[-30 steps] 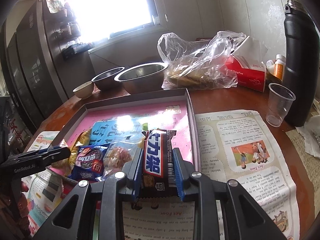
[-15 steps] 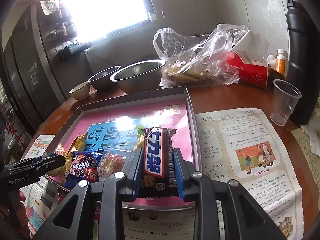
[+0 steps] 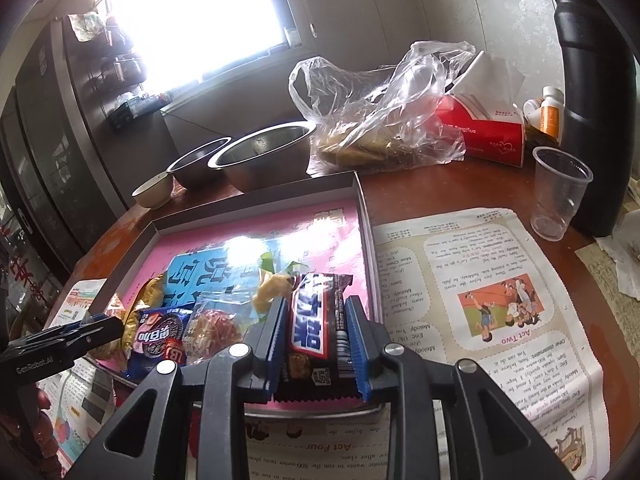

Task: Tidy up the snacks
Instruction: 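Carry the cookie bag into the tray with the left tool while the right tool carries the chocolate bar there, then open the left tool to release the cookie bag while the right tool releases the chocolate bar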

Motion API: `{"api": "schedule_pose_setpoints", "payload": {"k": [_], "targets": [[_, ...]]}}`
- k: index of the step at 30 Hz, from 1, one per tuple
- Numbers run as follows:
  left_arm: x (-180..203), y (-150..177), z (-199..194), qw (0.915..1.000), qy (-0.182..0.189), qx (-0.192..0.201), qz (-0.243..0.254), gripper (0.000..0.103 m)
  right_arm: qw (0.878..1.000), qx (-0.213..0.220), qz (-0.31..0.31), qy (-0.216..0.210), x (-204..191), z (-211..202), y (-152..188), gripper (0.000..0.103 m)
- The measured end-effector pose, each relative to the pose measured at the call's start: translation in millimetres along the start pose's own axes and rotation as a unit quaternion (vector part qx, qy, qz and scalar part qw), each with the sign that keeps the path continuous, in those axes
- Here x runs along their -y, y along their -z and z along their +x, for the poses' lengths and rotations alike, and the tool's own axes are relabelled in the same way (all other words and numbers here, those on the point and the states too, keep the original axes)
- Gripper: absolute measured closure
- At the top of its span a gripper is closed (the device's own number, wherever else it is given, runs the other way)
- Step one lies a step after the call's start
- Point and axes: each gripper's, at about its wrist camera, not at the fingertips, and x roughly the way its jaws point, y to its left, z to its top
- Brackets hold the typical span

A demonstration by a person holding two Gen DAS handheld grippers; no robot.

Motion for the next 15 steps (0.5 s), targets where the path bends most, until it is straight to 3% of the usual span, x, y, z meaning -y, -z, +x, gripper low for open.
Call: {"api": "schedule_pose_setpoints", "payload": {"k": [15], "targets": [[-4.1,-1.9,-3.4,0.9999,0.005,0.003,-0.009,0.057,1.000,0.006,0.001,0.004,-0.7,-5.0,-2.0,0.073]]}}
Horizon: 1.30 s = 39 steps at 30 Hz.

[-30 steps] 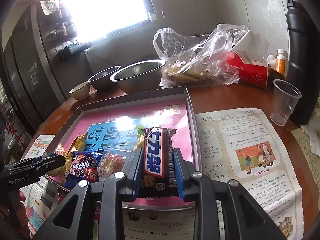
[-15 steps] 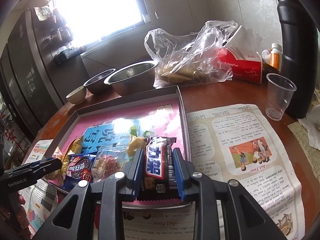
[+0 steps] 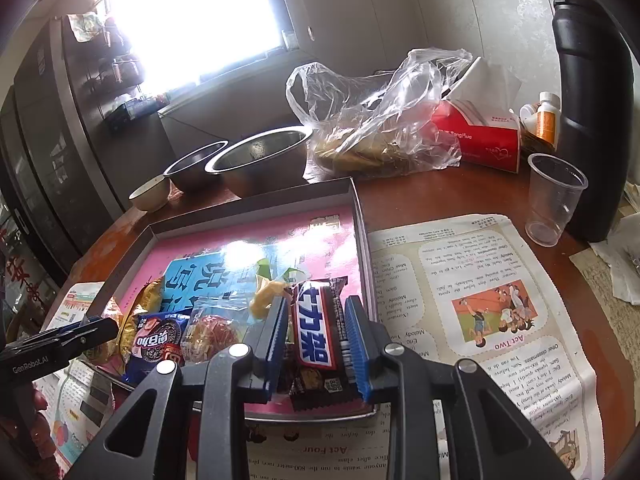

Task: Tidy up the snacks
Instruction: 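Open the left tool to release the cookie bag while the right tool releases the chocolate bar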

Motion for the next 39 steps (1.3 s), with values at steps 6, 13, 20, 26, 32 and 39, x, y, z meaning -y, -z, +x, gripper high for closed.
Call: {"api": "schedule_pose_setpoints", "payload": {"k": [6,13,20,26,32,39], "targets": [[-1,0,-1,1.0000,0.001,0.002,-0.004,0.057,1.000,0.006,-0.006,-0.004,-4,-6,0,0.073],[-2,-1,-1,1.0000,0.004,0.001,-0.006,0.057,1.000,0.004,-0.007,-0.007,-5,-8,0,0.073],[2,-1,-4,1.0000,0.001,0.005,0.000,0.049,1.000,0.004,-0.006,-0.008,-6,-9,1,0.069],[4,-1,-8,0.9999,0.005,0.011,0.003,0.043,1.000,0.006,-0.005,-0.005,-6,-10,1,0.063],[7,-1,-14,0.9998,0.005,0.018,0.009,0.035,1.000,0.009,-0.003,-0.004,-5,-14,1,0.059],[11,-1,-22,0.9995,0.000,0.026,0.015,0.031,1.000,0.016,-0.005,-0.006,-7,-22,0,0.054]]}}
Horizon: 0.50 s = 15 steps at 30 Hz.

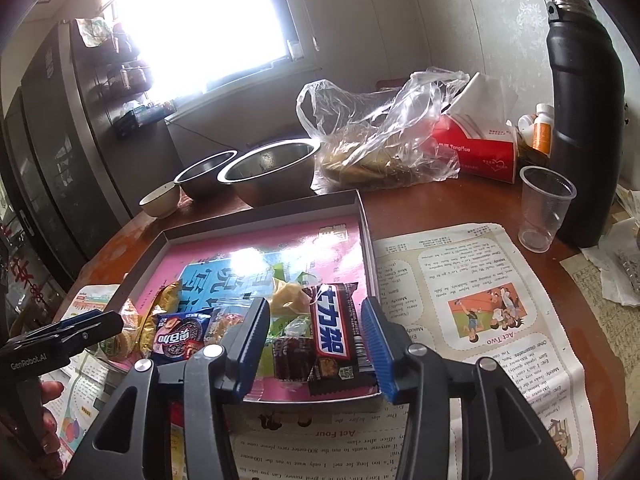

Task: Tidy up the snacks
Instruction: 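Open the left tool to release the cookie bag while the right tool releases the chocolate bar, then move both open tools back over the red candy pack and pastry bag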

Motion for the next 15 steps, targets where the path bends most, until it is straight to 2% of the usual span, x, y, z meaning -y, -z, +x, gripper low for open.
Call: {"api": "schedule_pose_setpoints", "payload": {"k": [8,15], "targets": [[2,1,-11,0.9999,-0.006,0.012,0.001,0.030,1.000,0.007,-0.003,-0.003,-5,-11,0,0.051],[3,3,-21,0.9998,-0.010,0.019,-0.001,0.029,1.000,0.015,-0.014,0.007,-10,-21,2,0.040]]}}
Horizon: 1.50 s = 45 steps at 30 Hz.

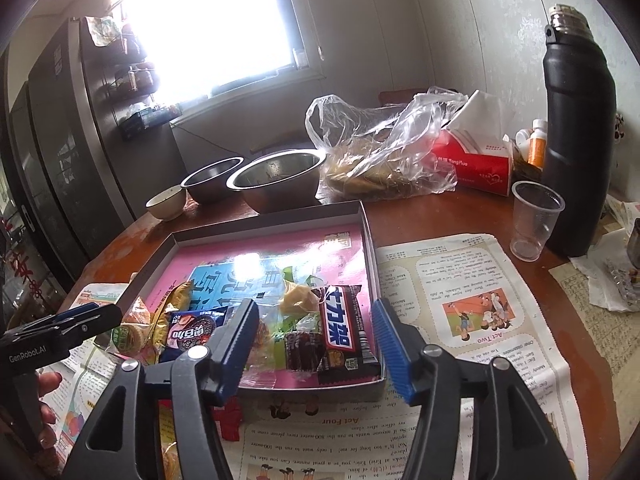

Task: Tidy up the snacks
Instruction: 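Move both open tools back over the red candy pack and pastry bag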

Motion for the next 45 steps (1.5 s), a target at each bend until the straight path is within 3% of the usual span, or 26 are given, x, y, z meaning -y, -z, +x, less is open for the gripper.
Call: {"api": "schedule_pose_setpoints", "payload": {"k": [10,32,45], "targets": [[2,3,-10,1.0000,-0.006,0.001,0.004,0.027,1.000,0.007,-0.013,0.003,-9,-14,2,0.037],[15,17,-37,0.9996,-0.015,0.009,0.022,0.024,0.999,0.030,-0.039,-0.002,-26,-47,10,0.015],[21,26,-50,0.9993,-0.017,0.006,0.031,0.023,0.998,0.029,-0.049,-0.040,-39,-63,23,0.003]]}}
